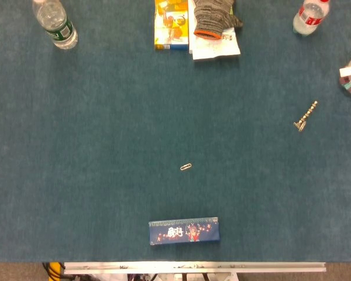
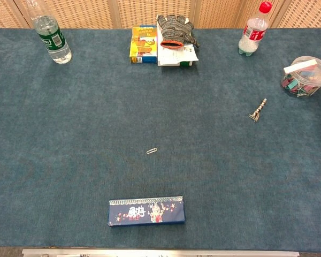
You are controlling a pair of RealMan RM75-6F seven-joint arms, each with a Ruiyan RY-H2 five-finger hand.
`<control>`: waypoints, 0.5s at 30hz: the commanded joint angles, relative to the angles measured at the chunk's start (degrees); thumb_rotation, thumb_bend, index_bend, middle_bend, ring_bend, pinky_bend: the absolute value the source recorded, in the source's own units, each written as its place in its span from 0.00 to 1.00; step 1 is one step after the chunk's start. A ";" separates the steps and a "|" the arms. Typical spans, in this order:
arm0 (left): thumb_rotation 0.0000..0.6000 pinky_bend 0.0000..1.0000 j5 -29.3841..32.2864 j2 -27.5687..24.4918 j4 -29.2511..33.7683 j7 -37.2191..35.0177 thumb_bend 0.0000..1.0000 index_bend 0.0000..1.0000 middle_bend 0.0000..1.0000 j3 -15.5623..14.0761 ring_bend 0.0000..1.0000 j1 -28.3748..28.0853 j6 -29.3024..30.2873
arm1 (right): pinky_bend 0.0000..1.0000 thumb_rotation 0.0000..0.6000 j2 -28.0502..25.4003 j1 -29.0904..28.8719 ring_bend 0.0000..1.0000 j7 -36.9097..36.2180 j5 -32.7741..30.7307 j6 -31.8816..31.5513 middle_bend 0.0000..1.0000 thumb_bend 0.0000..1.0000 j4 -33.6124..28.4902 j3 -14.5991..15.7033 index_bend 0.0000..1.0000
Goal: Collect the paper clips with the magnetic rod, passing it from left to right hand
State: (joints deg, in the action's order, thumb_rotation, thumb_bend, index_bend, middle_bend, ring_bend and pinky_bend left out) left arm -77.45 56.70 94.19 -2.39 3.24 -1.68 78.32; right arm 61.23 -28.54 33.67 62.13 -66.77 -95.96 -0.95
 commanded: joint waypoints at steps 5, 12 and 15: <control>1.00 0.00 -0.99 -1.11 1.52 0.20 0.36 0.08 0.00 1.04 0.00 -1.45 0.27 | 0.06 1.00 -6.88 6.77 0.00 4.97 -3.25 -10.70 0.08 0.05 -10.03 0.46 0.37; 1.00 0.00 -2.50 -3.06 3.71 1.24 0.36 0.08 0.00 1.15 0.00 -2.57 0.43 | 0.06 1.00 -8.20 13.29 0.00 2.76 -1.61 -19.03 0.09 0.05 -14.99 1.35 0.40; 1.00 0.00 -2.60 -3.33 4.25 1.16 0.36 0.08 0.00 1.19 0.00 -2.73 0.64 | 0.06 1.00 -8.18 14.93 0.00 2.08 -1.41 -19.60 0.09 0.05 -15.69 1.98 0.40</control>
State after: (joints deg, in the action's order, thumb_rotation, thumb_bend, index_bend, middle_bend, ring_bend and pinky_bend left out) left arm -80.03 53.41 98.39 -1.23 4.42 -4.38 78.93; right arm 53.23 -14.35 36.27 60.46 -85.94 -111.11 0.60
